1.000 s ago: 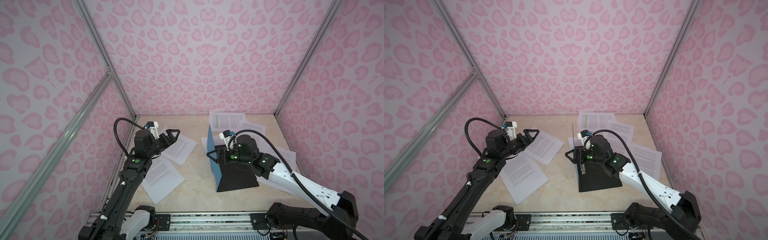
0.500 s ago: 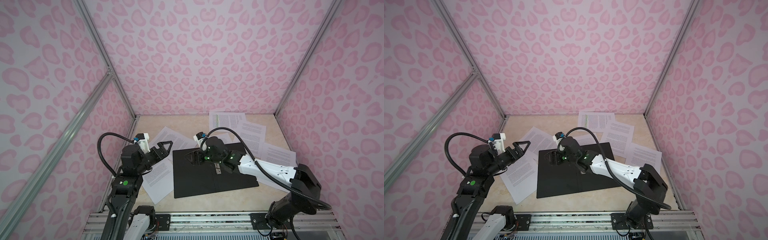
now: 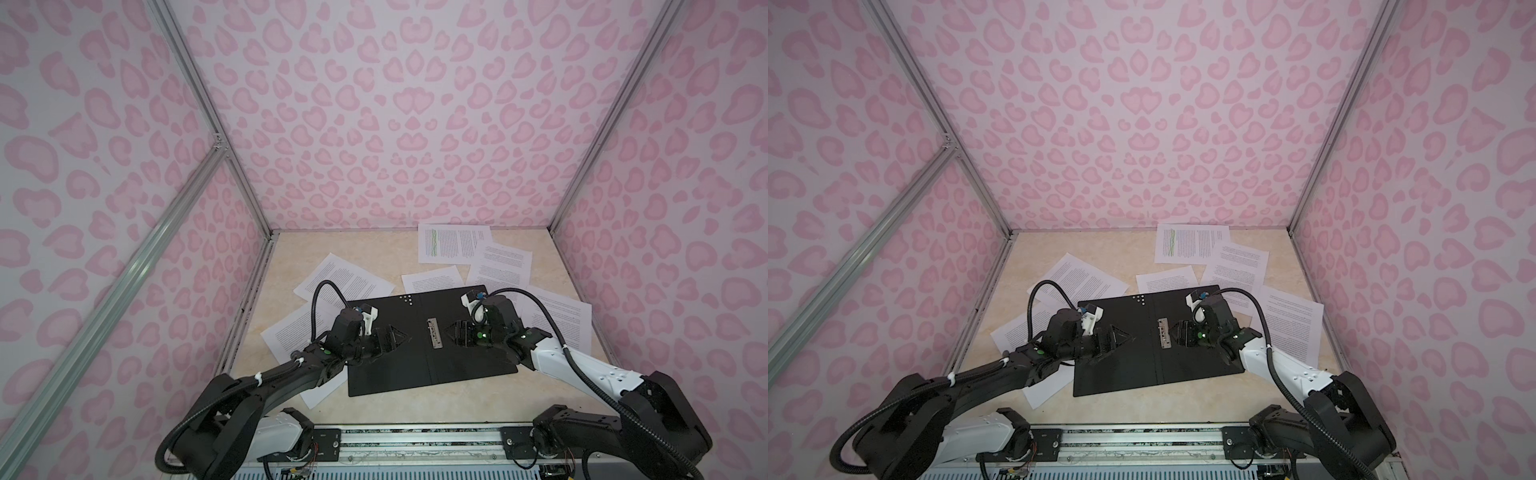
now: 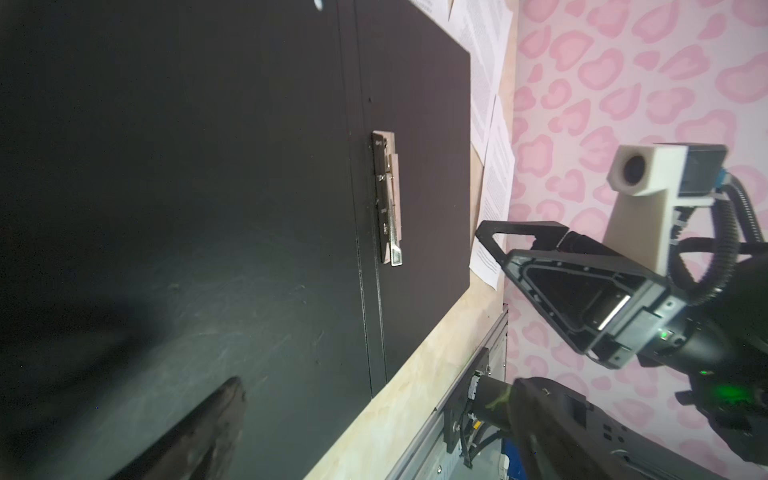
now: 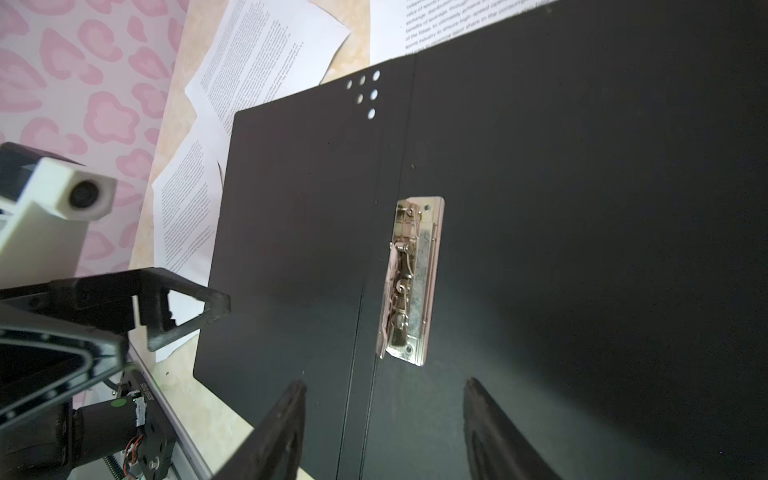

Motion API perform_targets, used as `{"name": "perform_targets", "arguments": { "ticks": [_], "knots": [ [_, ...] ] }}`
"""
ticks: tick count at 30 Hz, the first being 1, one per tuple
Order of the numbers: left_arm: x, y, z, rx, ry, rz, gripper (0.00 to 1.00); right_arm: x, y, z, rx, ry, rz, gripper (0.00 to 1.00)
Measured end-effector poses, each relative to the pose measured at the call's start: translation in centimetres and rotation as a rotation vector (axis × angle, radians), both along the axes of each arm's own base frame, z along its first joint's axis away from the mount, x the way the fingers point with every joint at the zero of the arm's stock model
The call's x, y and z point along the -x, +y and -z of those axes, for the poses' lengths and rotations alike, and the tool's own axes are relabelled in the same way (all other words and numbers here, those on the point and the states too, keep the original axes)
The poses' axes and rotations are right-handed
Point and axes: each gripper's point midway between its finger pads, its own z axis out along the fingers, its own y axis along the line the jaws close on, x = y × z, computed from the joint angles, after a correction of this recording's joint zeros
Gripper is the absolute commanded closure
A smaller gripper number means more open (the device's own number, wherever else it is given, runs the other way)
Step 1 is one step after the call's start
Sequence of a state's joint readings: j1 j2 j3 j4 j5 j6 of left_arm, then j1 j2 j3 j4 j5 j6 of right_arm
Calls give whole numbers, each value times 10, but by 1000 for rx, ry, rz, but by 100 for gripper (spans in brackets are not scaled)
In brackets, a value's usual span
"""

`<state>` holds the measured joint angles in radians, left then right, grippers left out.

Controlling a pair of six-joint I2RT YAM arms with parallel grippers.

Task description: Put the files into the folder

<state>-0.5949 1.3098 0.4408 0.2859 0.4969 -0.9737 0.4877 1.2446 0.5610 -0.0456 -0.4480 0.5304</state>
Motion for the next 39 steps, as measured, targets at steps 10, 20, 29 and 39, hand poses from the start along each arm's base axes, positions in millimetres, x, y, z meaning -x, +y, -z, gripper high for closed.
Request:
{"name": "perform_targets", "arguments": {
  "ticks": [10,20,29,39],
  "knots": [
    [-14,3,29,-22,15,-78,3,9,24,30,-20,106,-95,56],
    [-27,29,32,-37,-42,-163,3,16,46,53,-32,162,-162,67],
    [-30,31,34,-38,-56,-173,3,16,49,60,-38,179,-161,81],
    [-33,31,34,-37,-66,-180,3,12,44,61,-37,182,-138,89]
  ]
}}
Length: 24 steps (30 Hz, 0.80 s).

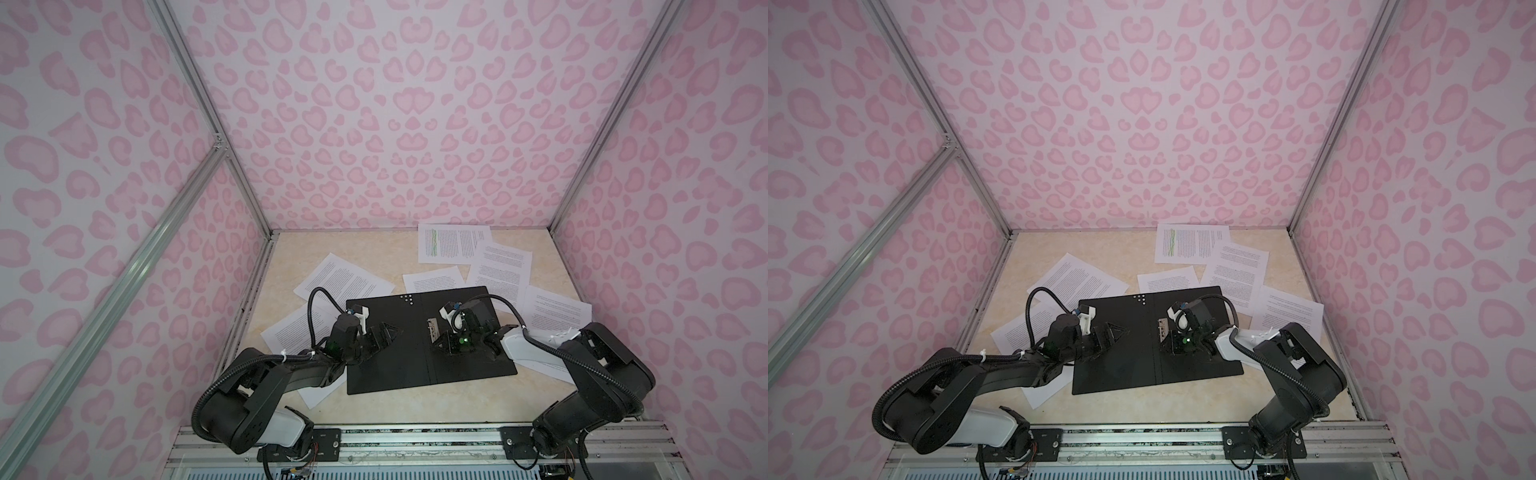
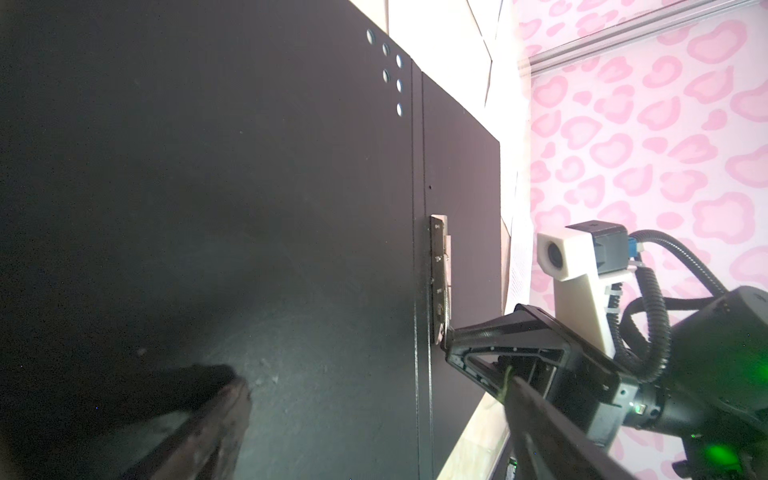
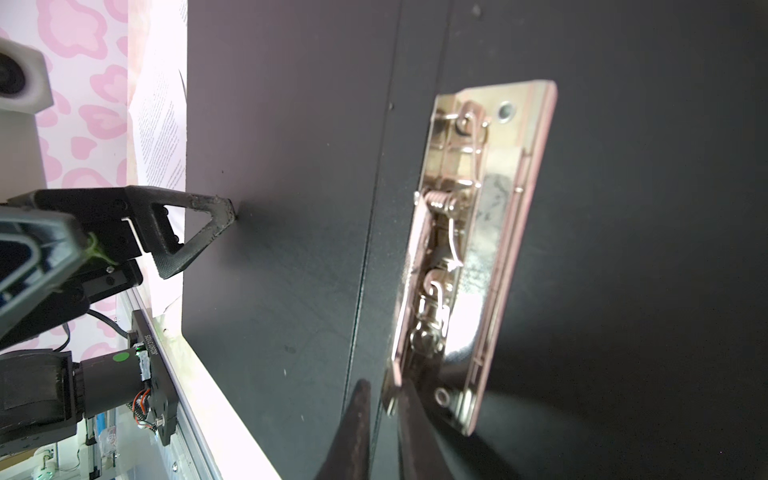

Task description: Put the files into the folder

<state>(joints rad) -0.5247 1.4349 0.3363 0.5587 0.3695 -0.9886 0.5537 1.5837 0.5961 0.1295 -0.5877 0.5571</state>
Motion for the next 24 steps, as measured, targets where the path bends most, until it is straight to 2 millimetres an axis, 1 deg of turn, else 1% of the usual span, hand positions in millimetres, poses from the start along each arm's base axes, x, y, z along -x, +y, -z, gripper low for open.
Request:
{"name": "perform_targets", "arguments": {
  "ticks": [2,5,10,14,20,24],
  "knots": [
    [0,0,0,0,0,0,3,-1,-1,0,0,1,5,91],
    [0,0,0,-2,1,-2,3,-1,-1,1,-5,10,9,100],
    [-2,0,2,-2,0,-4,3,-2,-6,5,1,15,22,100],
    [-3,-1,2,2,-4,-2,3,-5,-16,11,-23,5,53,100],
    [-5,-2,2,7,-11,-2,3,-12,-26,11,-28,-12,102,100],
    [-5,-2,3,9,-14,-3,4,-16,-26,11,-21,-16,114,100]
  ]
}}
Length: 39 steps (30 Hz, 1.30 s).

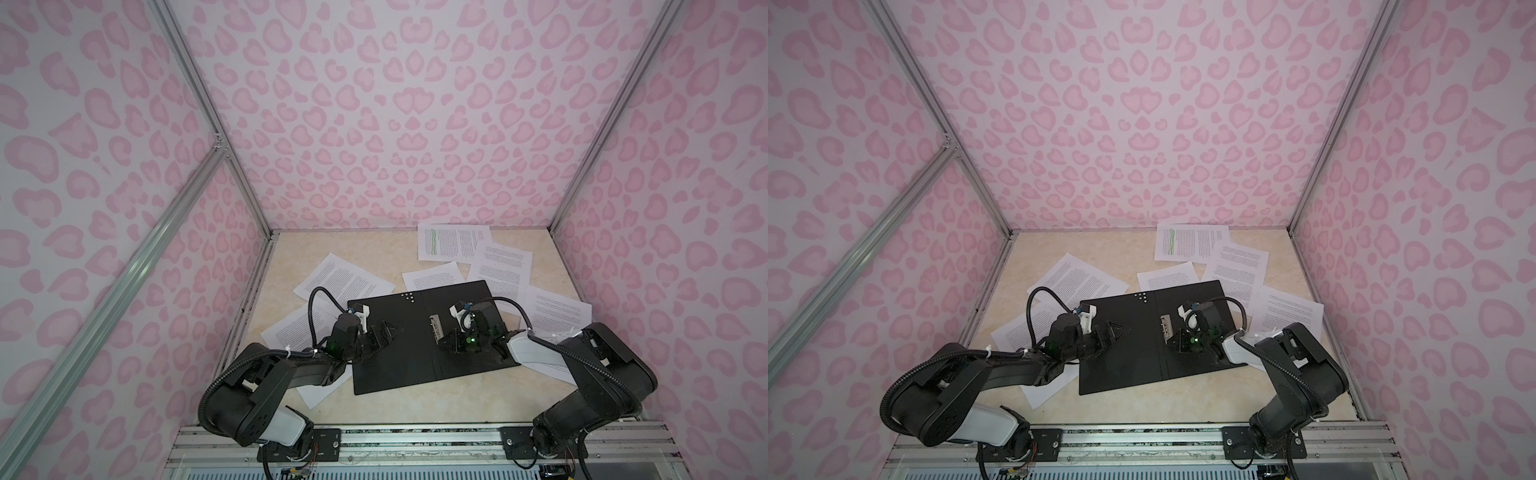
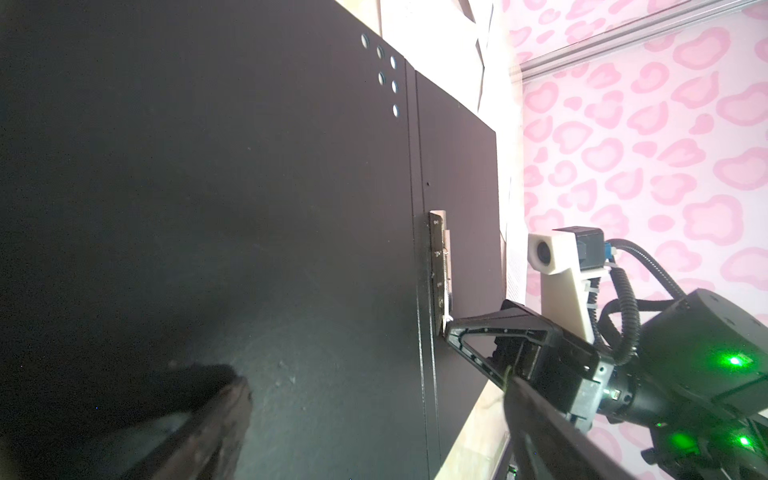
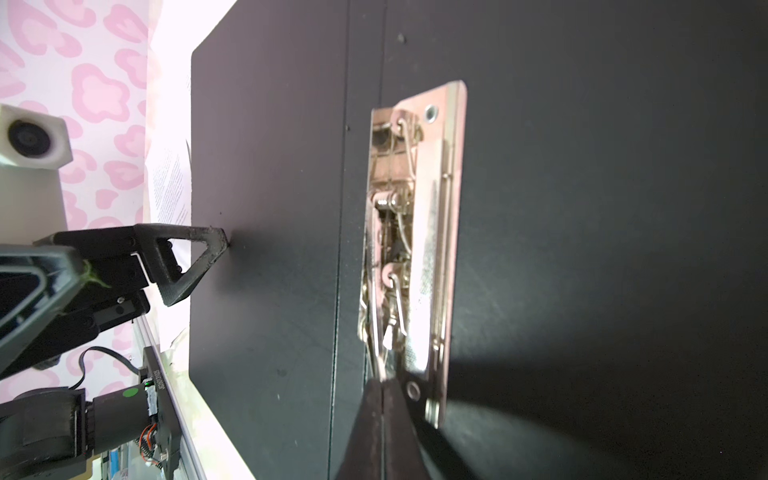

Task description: Put the files into the folder

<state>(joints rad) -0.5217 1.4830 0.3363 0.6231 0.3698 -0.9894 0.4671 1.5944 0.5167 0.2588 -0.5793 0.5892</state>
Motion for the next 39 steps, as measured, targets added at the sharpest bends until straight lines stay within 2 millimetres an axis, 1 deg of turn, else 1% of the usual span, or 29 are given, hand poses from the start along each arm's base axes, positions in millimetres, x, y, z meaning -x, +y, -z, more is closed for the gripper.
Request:
{"name": "perform_targets", "arguments": {
  "ticks": [4,9,10,11,12,14,16,18,22,25,27,29,32,33,35,37,39],
  "knots": [
    [-1,0,1,2,-1,0,3,-2,-1,-5,2,-9,9,100],
    [-1,0,2,3,0,-2,4,-7,1,-32,-35,-60,21,100],
    [-1,-1,2,5,-2,-3,4,-7,1,-37,-38,-71,24,89],
    [-2,-1,2,6,-3,-3,4,-6,-1,-41,-38,-83,29,73],
    [-2,-1,2,7,-4,-3,4,-6,-2,-45,-38,-91,32,63],
    [-3,-1,2,10,-8,-4,4,-6,-3,-50,-36,-104,34,58],
    [-5,-2,2,13,-11,-8,4,-3,-7,-48,-20,-106,33,59],
    [-6,-2,2,13,-11,-9,4,3,-12,-41,-1,-82,44,61],
    [-7,-2,2,16,-14,-12,4,12,-17,-29,19,-51,48,77],
    [-7,-2,2,16,-14,-12,4,17,-13,-23,26,-28,35,81],
    [-7,-2,2,17,-16,-12,4,19,-6,-21,31,-19,14,82],
    [-7,-2,2,17,-15,-13,4,18,2,-23,26,-22,-8,82],
    [-7,-2,2,18,-16,-13,4,11,16,-29,15,-33,-31,83],
    [-7,-2,2,19,-17,-13,4,6,19,-32,13,-31,-30,83],
    [-7,-2,2,19,-17,-13,4,-11,22,-37,16,-38,-11,84],
    [-7,-2,1,19,-19,-12,4,-33,24,-43,19,-44,15,82],
    [-8,-3,-1,23,-24,-12,4,-53,24,-43,28,-41,38,82]
  ]
}}
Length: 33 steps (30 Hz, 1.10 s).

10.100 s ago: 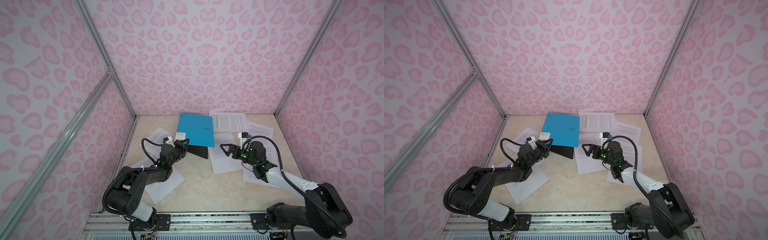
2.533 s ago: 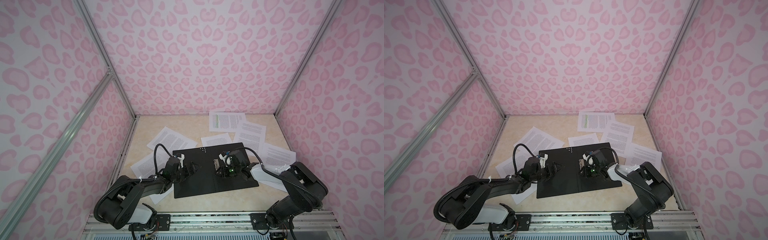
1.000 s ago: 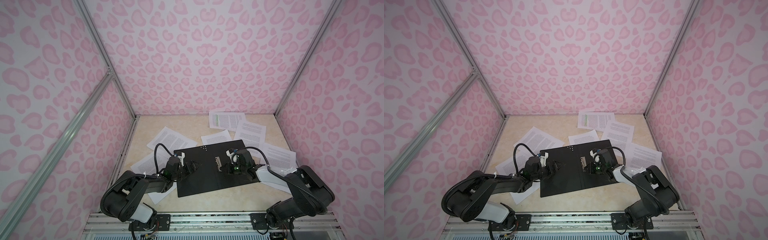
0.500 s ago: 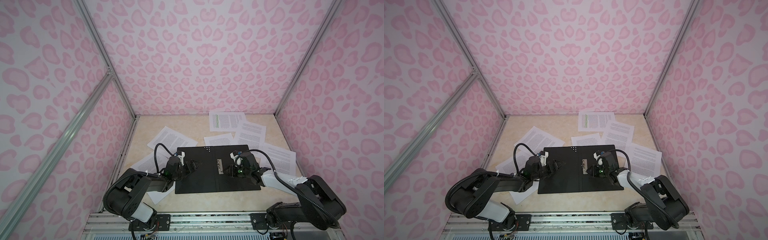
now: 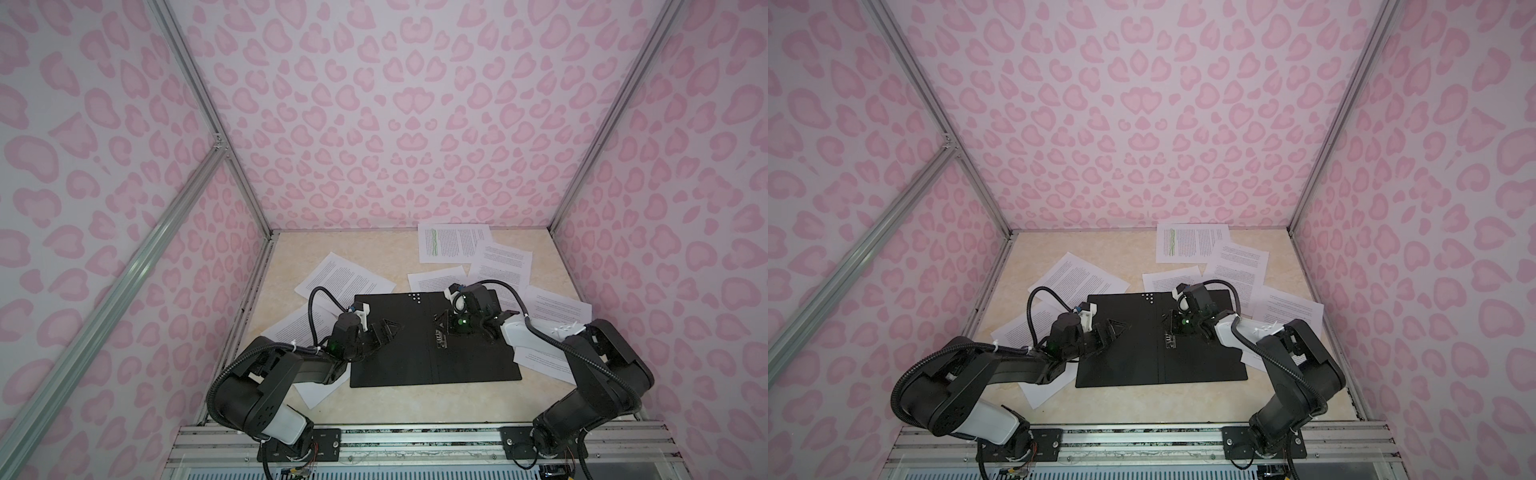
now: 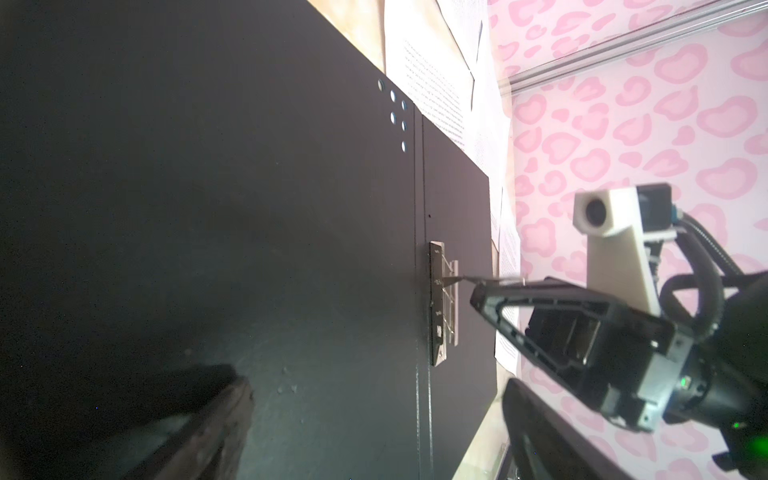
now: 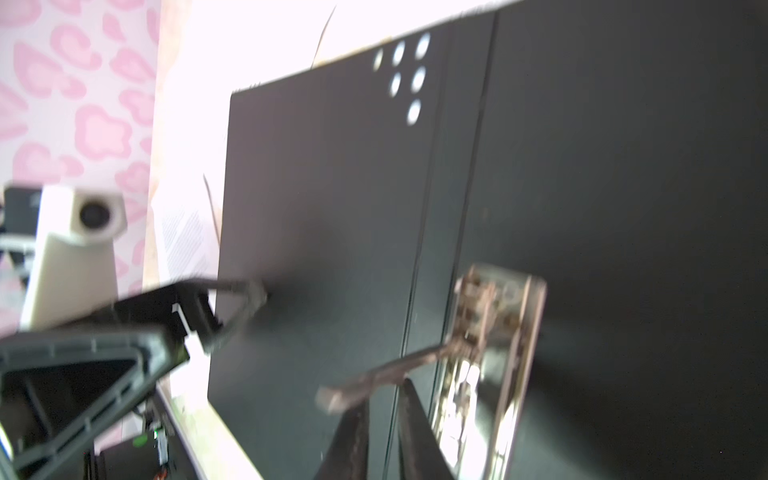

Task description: Put the files into the folder

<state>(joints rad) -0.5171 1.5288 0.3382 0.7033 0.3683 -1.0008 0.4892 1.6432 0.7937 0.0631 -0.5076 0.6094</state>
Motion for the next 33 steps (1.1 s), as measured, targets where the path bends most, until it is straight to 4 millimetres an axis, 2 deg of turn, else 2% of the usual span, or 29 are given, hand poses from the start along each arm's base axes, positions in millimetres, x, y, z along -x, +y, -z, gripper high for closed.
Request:
{"name": "perform_targets", "arguments": {
  "ticks": [3,6,11,14,17,20,22,24,25,27,28,30,33],
  "knots": [
    [-1,-1,-2,-1,5,2,4,-26,2,2,10,8,17,78],
    [0,0,-5,-4,23,5,4,-39,6,3,14,23,13,72],
    [3,8,-12,-1,79,6,4,-49,10,-22,2,-18,-5,53],
    [0,6,-43,34,39,31,4,-46,10,-47,-11,-67,-15,41],
    [-2,12,-86,55,-47,30,4,-40,15,-69,-16,-121,-46,34],
    [0,40,-124,-3,-136,-60,0,-26,31,-79,-16,-152,-109,31],
    [5,71,-138,-67,-160,-161,1,-13,43,-78,-10,-162,-158,27],
    [12,109,-137,-139,-134,-285,1,1,53,-73,5,-165,-198,20],
    [18,129,-131,-184,-109,-347,1,6,57,-70,16,-168,-211,14],
    [31,160,-117,-252,-33,-441,2,16,66,-66,37,-179,-244,9],
    [39,172,-106,-289,17,-471,2,21,70,-65,38,-186,-260,7],
    [55,181,-87,-336,119,-486,2,28,77,-61,45,-200,-281,3],
    [71,199,-69,-382,233,-567,1,31,85,-53,65,-218,-308,2]
  ]
}}
